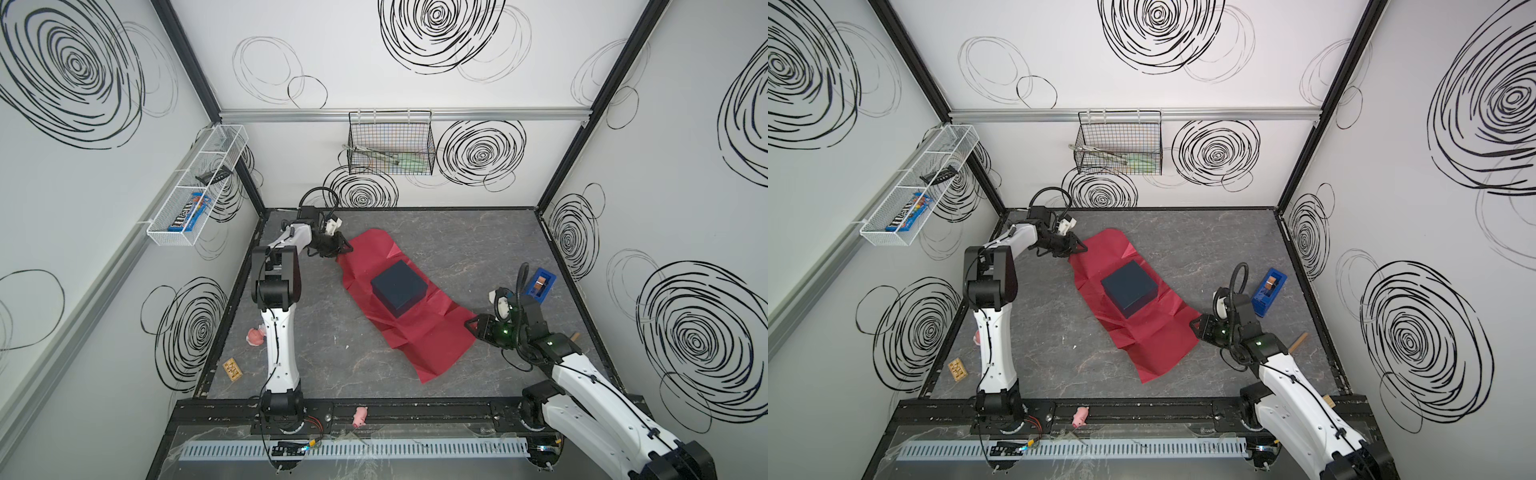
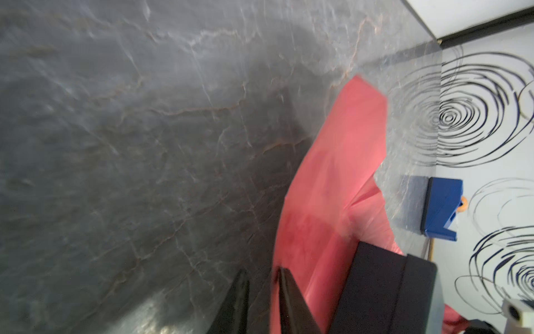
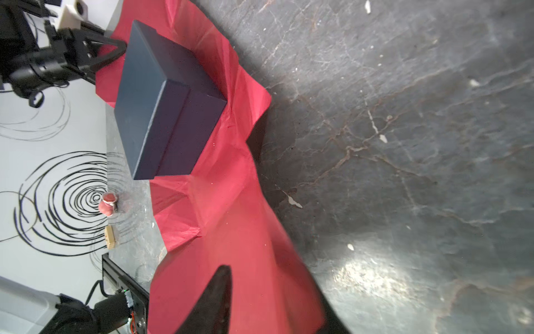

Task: Wrap a gift box in wrapping paper
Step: Rotate the wrapping paper at the center of the table.

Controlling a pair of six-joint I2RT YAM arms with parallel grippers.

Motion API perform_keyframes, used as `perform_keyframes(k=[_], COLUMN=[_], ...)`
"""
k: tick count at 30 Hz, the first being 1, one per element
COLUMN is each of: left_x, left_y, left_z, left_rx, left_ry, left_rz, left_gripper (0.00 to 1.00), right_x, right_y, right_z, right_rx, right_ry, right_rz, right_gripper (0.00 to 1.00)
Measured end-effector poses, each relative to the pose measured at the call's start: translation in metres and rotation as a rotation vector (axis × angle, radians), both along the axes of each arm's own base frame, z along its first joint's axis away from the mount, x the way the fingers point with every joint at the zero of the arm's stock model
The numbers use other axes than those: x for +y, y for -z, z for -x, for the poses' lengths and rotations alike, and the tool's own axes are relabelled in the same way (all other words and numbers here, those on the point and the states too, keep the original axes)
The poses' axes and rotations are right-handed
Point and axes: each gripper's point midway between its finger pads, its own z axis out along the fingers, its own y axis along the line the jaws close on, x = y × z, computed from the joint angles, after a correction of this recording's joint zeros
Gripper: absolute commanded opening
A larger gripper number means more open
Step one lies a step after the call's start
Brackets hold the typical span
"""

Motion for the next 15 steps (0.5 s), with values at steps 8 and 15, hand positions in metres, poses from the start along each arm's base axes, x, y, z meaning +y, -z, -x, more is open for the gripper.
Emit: perform_keyframes(k=[8, 15], left_x=[0.011, 0.015], left_y=[-0.008, -0.058], left_z=[0.027, 0.068], left_rx=[0.033, -0.085], left_ry=[-0.135, -0.265], left_rz=[-0.04, -0.083], left_gripper=[0.14, 0.18], right_x=[-0.012, -0.036], right_y=[0.002, 0.003], right_z=[-0.028, -0.08], right_rx=[-0.054, -0.044], right_ry=[0.041, 0.104], right_rz=[0.046, 0.047], right_gripper=[0.1, 0.08])
